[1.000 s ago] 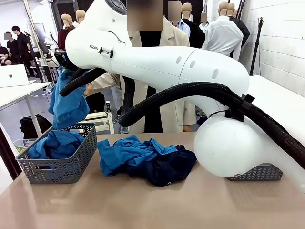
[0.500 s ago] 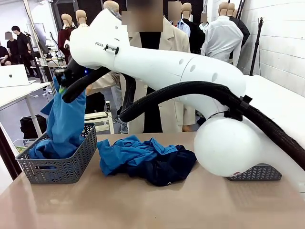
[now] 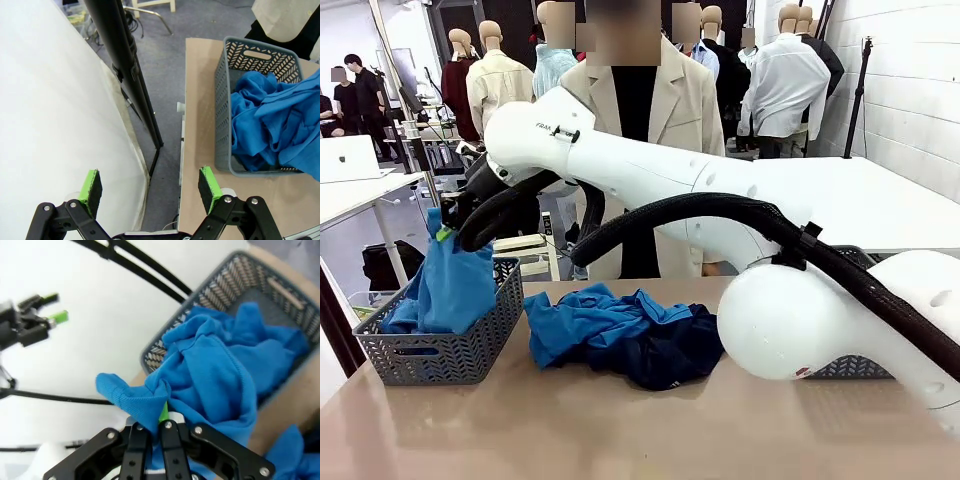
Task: Sort the tops and bottoms.
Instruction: Sort the clothes according to human instructions.
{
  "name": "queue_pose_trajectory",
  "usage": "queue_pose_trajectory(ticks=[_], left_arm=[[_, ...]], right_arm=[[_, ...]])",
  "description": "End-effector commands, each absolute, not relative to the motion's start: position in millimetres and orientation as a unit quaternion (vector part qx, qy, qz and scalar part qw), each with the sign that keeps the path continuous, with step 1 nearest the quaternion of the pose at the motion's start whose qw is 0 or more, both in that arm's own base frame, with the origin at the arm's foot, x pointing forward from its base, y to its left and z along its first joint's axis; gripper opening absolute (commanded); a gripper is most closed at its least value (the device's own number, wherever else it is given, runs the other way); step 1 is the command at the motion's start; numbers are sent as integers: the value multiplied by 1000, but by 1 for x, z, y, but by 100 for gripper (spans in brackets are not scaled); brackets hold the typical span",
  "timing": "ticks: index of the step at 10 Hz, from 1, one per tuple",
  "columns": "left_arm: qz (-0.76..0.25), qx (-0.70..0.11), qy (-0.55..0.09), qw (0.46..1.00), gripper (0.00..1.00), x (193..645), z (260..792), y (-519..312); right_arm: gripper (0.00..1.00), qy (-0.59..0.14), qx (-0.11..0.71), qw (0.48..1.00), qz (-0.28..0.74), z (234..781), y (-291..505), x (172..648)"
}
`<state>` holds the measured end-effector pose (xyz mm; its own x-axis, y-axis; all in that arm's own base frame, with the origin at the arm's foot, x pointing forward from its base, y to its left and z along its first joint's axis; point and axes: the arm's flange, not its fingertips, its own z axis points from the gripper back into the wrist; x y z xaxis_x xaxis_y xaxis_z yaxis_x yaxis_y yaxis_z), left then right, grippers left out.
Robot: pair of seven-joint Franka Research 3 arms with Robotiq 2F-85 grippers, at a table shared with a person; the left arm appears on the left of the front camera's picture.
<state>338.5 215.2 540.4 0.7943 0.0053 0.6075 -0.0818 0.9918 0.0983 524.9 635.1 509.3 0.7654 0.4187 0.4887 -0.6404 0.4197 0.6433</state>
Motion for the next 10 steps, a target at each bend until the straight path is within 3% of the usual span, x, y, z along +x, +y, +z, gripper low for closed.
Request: queue_pose_trajectory(ticks=[1,4,6,10], left_arm=[[16,66,-316,946,100,338,541,217],[16,66,-316,946,100,338,541,217],[16,66,-316,946,100,338,541,217],[16,66,-316,946,100,338,541,217]], right_arm=[[0,-162,506,792,300,596,895,757],[0,-237,428,840,236,573,945,802],[0,-214,384,874,206,531,967,824],[0,-166,344,892,241,494,997,820]])
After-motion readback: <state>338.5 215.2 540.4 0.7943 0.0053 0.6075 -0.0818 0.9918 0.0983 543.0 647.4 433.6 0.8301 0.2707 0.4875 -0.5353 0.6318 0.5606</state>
